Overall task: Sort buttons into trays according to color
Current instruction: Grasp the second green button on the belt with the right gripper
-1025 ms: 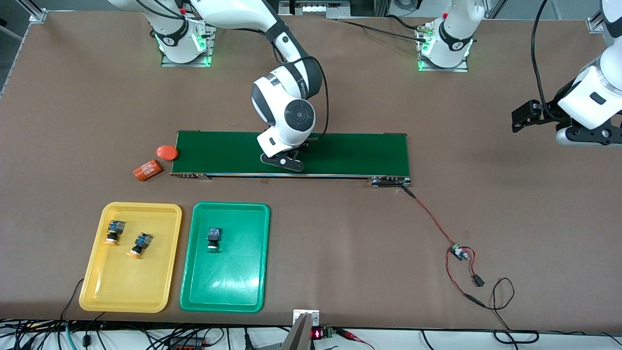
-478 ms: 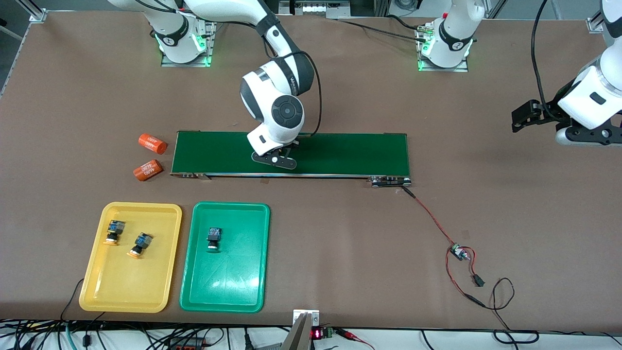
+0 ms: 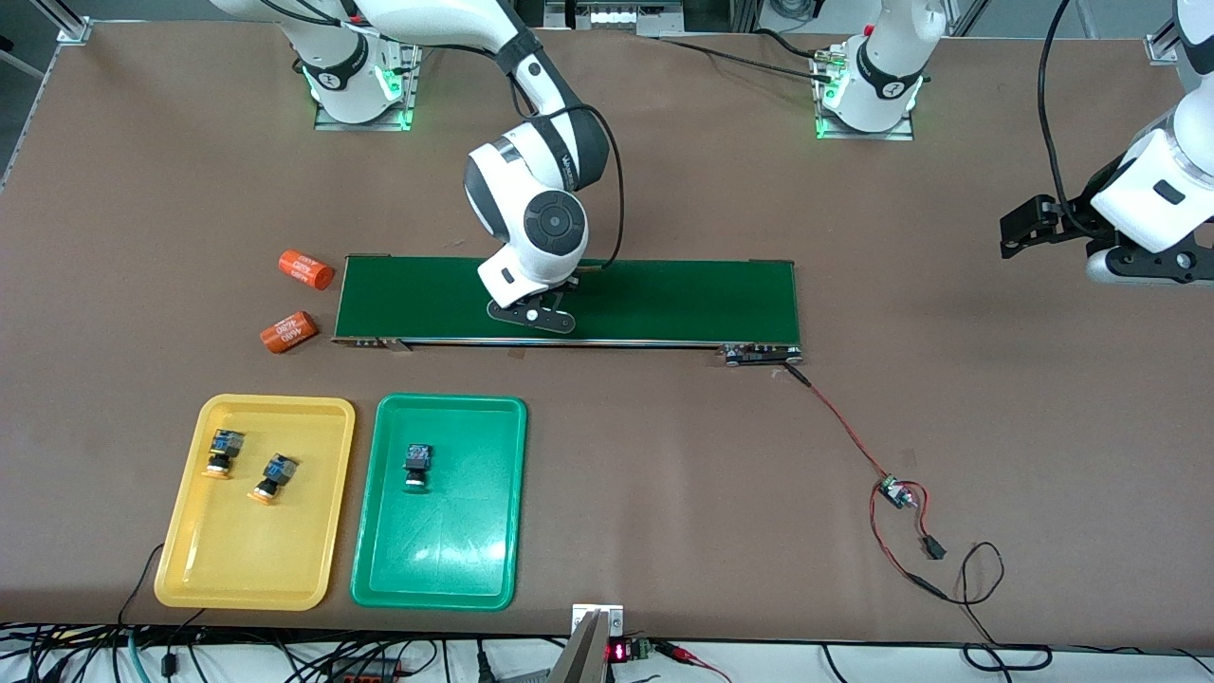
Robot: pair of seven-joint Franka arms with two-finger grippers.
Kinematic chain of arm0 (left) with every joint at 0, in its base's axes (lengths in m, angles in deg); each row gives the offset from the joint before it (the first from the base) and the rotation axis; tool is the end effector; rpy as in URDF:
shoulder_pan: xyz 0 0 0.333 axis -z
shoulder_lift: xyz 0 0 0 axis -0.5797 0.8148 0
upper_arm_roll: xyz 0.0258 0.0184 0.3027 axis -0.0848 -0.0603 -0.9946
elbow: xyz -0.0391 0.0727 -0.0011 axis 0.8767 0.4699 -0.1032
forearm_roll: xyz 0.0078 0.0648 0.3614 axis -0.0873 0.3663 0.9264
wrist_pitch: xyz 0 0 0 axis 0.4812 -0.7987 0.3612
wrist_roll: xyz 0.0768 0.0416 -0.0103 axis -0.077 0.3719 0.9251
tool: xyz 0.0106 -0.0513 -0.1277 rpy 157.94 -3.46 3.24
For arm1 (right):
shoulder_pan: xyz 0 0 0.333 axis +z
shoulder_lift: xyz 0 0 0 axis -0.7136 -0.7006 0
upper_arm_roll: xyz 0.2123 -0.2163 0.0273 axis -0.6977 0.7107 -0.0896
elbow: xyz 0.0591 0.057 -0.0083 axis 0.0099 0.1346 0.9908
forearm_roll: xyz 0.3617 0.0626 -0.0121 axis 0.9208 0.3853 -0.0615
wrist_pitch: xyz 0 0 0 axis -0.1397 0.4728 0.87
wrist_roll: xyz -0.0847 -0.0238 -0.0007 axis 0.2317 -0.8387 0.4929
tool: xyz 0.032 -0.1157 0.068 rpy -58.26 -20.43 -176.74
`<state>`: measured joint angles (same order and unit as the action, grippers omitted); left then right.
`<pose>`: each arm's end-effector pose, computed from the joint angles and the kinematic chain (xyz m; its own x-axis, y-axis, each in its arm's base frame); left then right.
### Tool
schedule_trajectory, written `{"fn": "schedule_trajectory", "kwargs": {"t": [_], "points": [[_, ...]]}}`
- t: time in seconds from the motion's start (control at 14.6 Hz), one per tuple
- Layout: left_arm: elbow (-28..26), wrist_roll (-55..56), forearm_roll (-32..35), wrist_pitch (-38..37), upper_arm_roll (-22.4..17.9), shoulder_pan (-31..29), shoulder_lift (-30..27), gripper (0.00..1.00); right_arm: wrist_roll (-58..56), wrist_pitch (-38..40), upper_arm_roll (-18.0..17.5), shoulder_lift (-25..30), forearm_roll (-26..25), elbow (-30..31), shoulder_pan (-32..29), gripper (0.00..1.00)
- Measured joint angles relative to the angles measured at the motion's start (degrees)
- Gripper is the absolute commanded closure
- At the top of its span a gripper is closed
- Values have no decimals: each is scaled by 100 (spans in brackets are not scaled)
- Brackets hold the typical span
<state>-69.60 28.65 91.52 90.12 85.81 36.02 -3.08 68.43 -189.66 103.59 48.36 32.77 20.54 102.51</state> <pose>0.5379 -0.0282 0.5527 0.9974 -0.0362 -0.0626 -0.0385 -0.9987 -0.0349 0.4737 0.4161 0.2448 0.9711 -0.1772 -0.1597 -0.1392 -0.9646 0.2240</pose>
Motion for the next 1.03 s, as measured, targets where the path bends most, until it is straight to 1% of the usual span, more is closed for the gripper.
{"fn": "schedule_trajectory", "kwargs": {"t": [0.27, 0.62, 0.75, 0.89, 1.03], "points": [[0, 0, 0, 0, 0, 0, 0, 0, -8, -28, 0, 0, 0, 19, -23, 97], [0, 0, 0, 0, 0, 0, 0, 0, -86, -113, 16, 2, -5, -27, -148, 91], [1, 0, 0, 0, 0, 0, 0, 0, -358, -112, 43, 8, -13, -93, -305, 89], [1, 0, 0, 0, 0, 0, 0, 0, -817, -95, 167, 29, -16, -126, -500, 88], [1, 0, 0, 0, 0, 0, 0, 0, -1240, 95, 376, 89, -16, -148, -643, 88]]}}
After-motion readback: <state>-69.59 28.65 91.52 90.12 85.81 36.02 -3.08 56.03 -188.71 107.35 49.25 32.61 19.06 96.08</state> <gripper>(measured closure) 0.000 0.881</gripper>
